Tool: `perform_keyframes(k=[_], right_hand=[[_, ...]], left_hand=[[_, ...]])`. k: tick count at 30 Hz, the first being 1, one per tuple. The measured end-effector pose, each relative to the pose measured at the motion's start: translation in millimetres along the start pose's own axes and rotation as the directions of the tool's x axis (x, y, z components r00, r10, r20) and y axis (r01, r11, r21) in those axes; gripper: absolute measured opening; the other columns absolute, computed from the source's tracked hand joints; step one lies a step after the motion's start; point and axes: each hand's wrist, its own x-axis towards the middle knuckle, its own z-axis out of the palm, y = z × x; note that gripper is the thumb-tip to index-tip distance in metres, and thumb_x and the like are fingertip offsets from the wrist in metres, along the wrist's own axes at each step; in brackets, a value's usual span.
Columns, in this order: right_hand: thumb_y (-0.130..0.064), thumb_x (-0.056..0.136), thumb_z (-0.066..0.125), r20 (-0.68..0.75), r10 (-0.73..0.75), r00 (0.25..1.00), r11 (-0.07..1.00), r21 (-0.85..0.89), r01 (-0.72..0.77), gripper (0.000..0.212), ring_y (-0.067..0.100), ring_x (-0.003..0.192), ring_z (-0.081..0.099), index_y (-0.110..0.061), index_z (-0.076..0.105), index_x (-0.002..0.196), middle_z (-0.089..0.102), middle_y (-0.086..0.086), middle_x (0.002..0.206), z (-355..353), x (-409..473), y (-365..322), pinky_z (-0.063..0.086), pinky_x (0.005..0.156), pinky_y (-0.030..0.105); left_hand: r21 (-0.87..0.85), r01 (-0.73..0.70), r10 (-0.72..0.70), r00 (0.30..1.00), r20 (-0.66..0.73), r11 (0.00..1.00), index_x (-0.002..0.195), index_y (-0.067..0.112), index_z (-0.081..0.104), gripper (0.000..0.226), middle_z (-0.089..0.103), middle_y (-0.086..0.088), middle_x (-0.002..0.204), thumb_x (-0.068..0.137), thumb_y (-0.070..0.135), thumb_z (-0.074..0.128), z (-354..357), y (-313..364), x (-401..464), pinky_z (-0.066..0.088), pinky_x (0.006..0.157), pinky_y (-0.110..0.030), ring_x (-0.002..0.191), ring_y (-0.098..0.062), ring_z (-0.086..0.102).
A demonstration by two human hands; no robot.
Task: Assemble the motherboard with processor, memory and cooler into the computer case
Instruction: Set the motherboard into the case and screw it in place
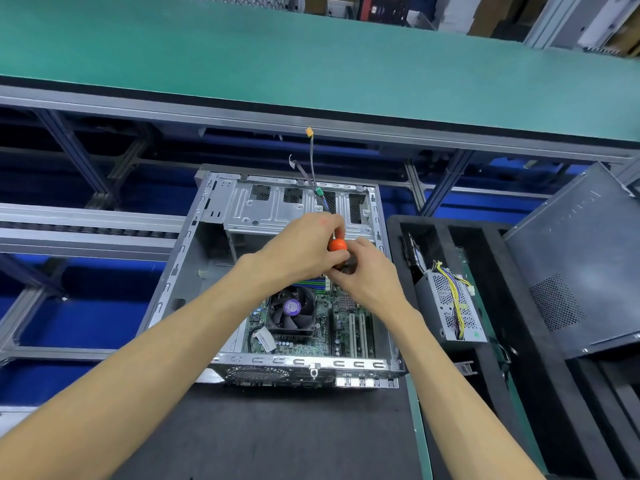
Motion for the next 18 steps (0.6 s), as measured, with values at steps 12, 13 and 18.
perform_keyframes(k=[12, 13, 18], right_hand=[[-0.038, 0.087, 0.075, -0.164, 0.118, 0.979, 0.953, 0.296, -0.066, 0.018, 0.008, 0.074, 0.055, -0.035, 0.056, 0.087, 0.058, -0.004, 0.089, -8.4, -12.9, -9.9, 0.047, 0.067, 0.029], [-0.04, 0.088, 0.074, -0.222, 0.184, 0.958, 0.918, 0.387, -0.086, 0.018, 0.012, 0.075, 0.058, -0.032, 0.059, 0.089, 0.061, 0.0, 0.089, -11.0, -19.6, -11.5, 0.05, 0.069, 0.031], [-0.044, 0.092, 0.066, -0.368, 0.443, 0.818, 0.656, 0.755, -0.016, 0.031, 0.017, 0.062, 0.065, -0.014, 0.065, 0.097, 0.075, 0.005, 0.083, -43.7, -55.8, -16.6, 0.052, 0.049, 0.027]], left_hand=[[-0.126, -0.011, 0.007, 0.999, -0.035, 0.992, 0.121, 0.026, 0.05, 0.032, 0.054, 0.006, 0.111, 0.097, 0.047, 0.051, -3.0, -4.5, -21.9, 0.051, 0.08, -0.039, 0.082, -0.012, 0.061], [-0.167, -0.012, 0.001, 0.998, -0.066, 0.986, 0.118, 0.025, 0.051, 0.027, 0.055, 0.005, 0.109, 0.098, 0.043, 0.05, -5.1, -4.5, -23.7, 0.052, 0.08, -0.04, 0.081, -0.011, 0.061], [-0.379, -0.033, -0.006, 0.995, -0.1, 0.925, 0.104, 0.023, 0.058, 0.01, 0.059, 0.01, 0.092, 0.1, 0.03, 0.051, -8.5, 7.4, -32.2, 0.048, 0.069, -0.026, 0.075, -0.009, 0.059]])
